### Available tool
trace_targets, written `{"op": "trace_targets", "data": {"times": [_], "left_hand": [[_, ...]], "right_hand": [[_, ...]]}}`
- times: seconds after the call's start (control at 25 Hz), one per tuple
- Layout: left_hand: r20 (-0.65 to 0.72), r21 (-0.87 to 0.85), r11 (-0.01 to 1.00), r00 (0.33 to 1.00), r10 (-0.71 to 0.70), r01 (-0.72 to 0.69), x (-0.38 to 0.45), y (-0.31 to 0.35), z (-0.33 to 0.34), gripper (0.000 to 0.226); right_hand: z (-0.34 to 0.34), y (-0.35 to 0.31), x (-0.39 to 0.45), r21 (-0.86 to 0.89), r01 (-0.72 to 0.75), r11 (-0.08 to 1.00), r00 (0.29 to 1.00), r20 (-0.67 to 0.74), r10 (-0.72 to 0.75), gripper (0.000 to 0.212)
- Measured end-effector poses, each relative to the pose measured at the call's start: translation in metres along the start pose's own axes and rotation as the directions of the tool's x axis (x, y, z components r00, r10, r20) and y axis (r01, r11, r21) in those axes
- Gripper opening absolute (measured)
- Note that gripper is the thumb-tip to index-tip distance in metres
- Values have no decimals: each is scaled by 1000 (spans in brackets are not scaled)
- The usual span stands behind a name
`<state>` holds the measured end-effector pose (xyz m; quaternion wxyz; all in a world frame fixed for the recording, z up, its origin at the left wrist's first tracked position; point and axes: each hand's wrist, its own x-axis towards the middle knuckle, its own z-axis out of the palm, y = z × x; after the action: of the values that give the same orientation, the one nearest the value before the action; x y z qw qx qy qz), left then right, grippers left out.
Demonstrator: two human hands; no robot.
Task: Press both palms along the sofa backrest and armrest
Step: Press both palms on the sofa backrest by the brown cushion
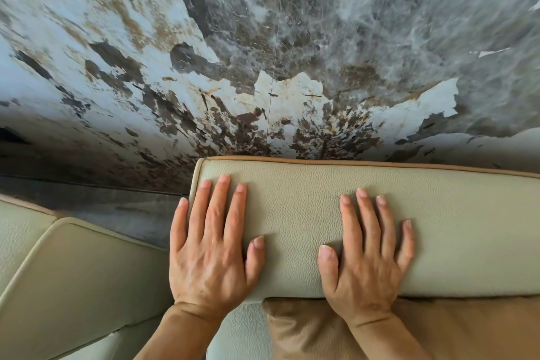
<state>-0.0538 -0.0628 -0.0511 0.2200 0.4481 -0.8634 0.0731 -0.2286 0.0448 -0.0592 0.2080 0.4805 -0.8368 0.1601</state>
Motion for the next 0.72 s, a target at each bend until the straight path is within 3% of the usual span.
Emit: {"op": "trace_targets", "data": {"times": [0.72], "left_hand": [[25,-4,999,999,45,-45,69,6,31,66]], "right_hand": [[36,12,51,-39,-56,998,998,-45,54,66]]}}
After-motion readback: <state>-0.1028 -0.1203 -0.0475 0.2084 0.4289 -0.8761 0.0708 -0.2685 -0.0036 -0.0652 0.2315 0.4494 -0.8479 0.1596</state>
